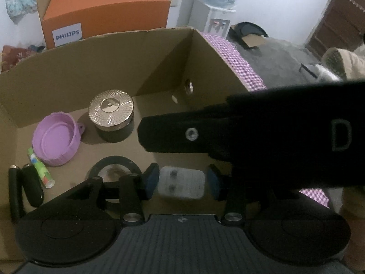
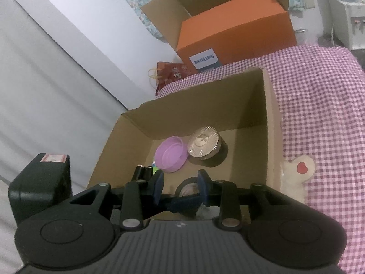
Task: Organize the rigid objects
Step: 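Carry the white charger plug into the box and open the right gripper, then move the empty right gripper back to the amber-capped dropper bottle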
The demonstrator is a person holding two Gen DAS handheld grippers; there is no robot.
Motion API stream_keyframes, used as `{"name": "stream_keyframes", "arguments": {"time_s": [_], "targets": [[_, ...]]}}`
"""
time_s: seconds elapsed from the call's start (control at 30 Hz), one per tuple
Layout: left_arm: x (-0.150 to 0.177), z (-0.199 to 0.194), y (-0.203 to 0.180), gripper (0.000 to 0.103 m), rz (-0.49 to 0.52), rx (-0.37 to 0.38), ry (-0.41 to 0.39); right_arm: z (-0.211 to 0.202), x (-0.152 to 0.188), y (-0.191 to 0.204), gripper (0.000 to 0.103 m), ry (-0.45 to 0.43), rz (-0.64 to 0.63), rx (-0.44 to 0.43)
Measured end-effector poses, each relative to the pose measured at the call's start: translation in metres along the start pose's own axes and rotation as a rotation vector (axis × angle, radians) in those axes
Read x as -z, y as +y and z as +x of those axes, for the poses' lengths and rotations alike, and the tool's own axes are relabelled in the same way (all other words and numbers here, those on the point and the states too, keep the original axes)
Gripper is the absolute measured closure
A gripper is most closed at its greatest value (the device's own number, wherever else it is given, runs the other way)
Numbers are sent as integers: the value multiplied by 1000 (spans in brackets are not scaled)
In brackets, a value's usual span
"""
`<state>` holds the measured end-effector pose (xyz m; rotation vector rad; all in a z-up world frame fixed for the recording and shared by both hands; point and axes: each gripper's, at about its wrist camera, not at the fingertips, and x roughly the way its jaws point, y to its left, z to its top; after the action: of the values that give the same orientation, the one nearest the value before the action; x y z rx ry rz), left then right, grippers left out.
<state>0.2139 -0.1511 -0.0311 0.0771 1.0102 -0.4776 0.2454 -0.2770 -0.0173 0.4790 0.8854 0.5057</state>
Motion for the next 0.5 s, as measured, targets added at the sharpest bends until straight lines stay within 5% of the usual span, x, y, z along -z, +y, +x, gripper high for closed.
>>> {"name": "stream_keyframes", "arguments": {"time_s": [0.17, 0.3, 0.5], "targets": [[4, -9, -2, 54, -3, -6, -27, -12, 2, 2, 66, -27, -3, 23], [10, -27, -4, 35, 4, 5, -89, -33, 9, 4, 65, -82, 18, 7], [26, -70, -14, 6, 34, 30, -197, -83, 35, 13, 39, -223, 45, 2]]}}
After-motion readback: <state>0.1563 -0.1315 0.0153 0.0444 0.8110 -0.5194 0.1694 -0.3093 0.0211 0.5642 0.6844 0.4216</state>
